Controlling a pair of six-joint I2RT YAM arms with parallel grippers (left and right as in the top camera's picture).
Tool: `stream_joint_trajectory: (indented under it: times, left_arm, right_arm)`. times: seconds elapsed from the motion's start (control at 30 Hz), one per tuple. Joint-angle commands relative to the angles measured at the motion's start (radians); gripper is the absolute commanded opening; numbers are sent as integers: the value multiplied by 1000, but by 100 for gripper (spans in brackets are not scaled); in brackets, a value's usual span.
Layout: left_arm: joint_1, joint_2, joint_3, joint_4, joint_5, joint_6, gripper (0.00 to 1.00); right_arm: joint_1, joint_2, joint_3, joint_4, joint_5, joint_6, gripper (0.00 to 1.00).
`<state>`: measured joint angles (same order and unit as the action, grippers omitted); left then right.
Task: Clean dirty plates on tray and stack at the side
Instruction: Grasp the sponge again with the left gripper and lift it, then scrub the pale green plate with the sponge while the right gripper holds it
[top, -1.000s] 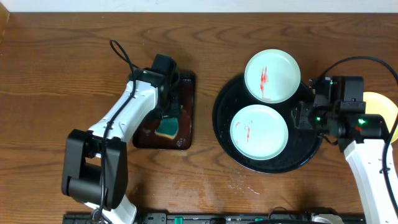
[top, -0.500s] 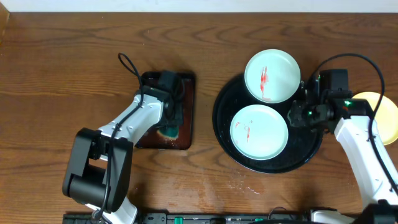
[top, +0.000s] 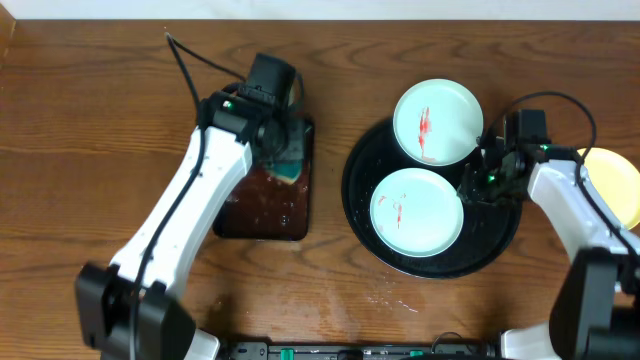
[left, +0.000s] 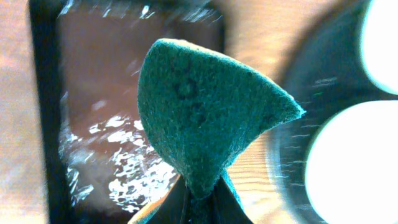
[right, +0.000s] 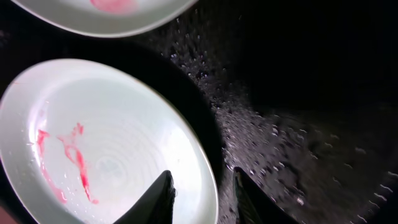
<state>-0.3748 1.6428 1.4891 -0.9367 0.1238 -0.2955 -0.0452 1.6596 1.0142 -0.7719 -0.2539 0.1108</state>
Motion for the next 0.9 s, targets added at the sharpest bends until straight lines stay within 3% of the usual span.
stream_joint_trajectory:
  times: [0.0,0.1,0.23,0.53,0.87]
  left_arm:
    - [-53,-10,19,44,132,-34,7]
    - [-118,20,19,105,156,-85,7]
    - [-219,84,19,155,157,-150,8]
    - [-402,271,19,251,157,-288,8]
    - [-465,494,19,412,139,-282,7]
  right_arm:
    - [-14,76,4,5,-130,-64,27]
    - [-14,148,4,21,-138,-68,21]
    - [-12,196,4,40,-188,-98,1]
    - [-12,199,4,38,-45,-19,1]
    - [-12,199,4,39,-46,-22,1]
